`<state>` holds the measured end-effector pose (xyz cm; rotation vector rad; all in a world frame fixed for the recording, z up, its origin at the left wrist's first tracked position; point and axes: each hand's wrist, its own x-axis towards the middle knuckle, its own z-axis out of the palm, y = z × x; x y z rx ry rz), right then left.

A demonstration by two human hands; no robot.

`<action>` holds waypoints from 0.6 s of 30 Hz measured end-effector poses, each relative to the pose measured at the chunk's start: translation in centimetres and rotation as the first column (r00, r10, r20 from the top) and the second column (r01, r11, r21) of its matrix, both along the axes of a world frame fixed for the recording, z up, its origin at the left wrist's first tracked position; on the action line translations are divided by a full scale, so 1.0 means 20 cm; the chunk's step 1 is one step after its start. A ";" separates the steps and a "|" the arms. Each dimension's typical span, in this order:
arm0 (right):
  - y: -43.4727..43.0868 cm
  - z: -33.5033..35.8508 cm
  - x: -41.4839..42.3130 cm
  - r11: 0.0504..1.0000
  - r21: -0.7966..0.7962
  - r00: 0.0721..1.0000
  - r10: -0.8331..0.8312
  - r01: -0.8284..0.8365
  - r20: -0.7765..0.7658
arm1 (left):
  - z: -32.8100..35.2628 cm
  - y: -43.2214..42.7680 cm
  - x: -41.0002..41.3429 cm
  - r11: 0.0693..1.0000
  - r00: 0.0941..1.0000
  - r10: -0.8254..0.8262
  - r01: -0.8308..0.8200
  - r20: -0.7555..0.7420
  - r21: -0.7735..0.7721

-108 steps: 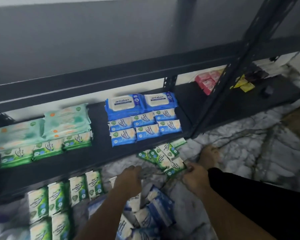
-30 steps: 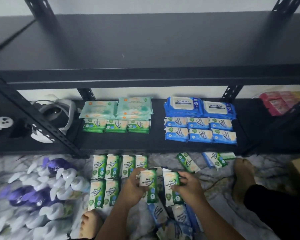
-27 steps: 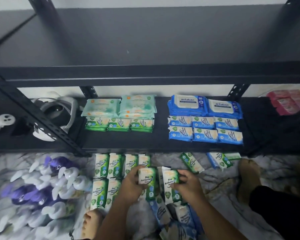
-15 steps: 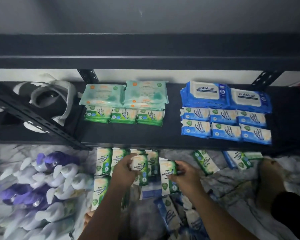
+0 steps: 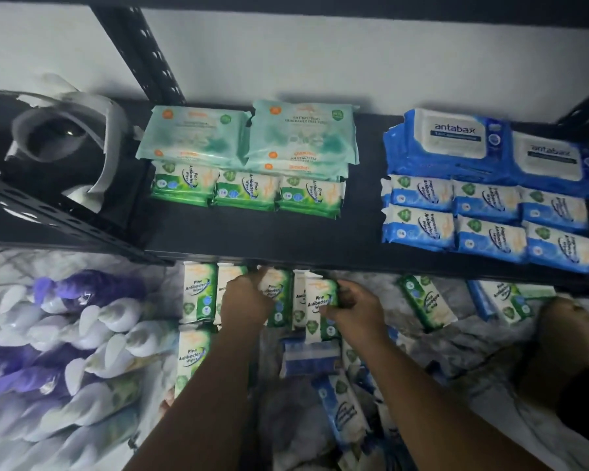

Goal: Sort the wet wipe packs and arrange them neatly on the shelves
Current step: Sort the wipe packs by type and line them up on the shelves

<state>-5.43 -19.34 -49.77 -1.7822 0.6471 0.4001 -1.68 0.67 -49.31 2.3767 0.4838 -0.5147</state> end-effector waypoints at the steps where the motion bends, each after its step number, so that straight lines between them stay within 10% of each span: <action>1: 0.01 -0.01 0.00 1.000 -0.009 1.000 0.006 -0.006 0.000 | -0.01 -0.01 0.00 0.999 1.000 -0.013 0.013 -0.003 0.045; 18: 0.25 -0.18 0.05 0.960 -0.281 0.997 0.001 0.019 0.072 | -0.04 -0.07 -0.06 0.906 0.979 -0.197 0.202 -0.052 0.372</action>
